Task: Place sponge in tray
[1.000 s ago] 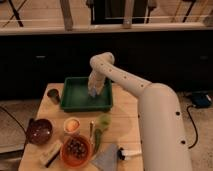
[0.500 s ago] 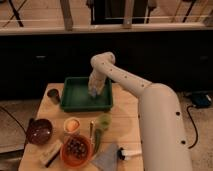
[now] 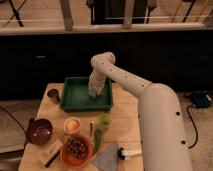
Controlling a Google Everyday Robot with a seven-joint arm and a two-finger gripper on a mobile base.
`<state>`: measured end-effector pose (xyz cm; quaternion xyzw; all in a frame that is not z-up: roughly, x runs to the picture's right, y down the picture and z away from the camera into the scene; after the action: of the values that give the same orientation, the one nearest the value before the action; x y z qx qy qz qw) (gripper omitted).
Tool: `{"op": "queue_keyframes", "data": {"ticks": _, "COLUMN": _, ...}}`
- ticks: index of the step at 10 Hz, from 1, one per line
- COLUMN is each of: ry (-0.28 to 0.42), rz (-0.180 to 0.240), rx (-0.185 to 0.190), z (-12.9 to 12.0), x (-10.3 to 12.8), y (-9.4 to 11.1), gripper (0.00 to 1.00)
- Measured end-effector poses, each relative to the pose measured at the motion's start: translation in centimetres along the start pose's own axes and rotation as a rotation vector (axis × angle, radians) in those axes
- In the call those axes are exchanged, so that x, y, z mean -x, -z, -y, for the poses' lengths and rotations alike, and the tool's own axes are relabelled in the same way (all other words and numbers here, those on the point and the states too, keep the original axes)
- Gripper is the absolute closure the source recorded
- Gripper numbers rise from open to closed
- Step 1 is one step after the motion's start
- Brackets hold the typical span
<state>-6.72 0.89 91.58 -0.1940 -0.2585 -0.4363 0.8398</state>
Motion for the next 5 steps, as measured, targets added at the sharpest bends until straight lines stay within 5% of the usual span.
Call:
{"op": "queue_keyframes", "data": {"ticks": 2, "ry": 0.002, "rz": -0.008, "rx": 0.003, "z": -0.02, "x": 0.08, "y": 0.0, "gripper": 0.23}}
{"op": "queue_keyframes", "data": {"ticks": 5, "ry": 0.007, "rz": -0.018, "rx": 0.003, "z": -0.05, "x": 0.17, "y": 0.18, "gripper": 0.2}}
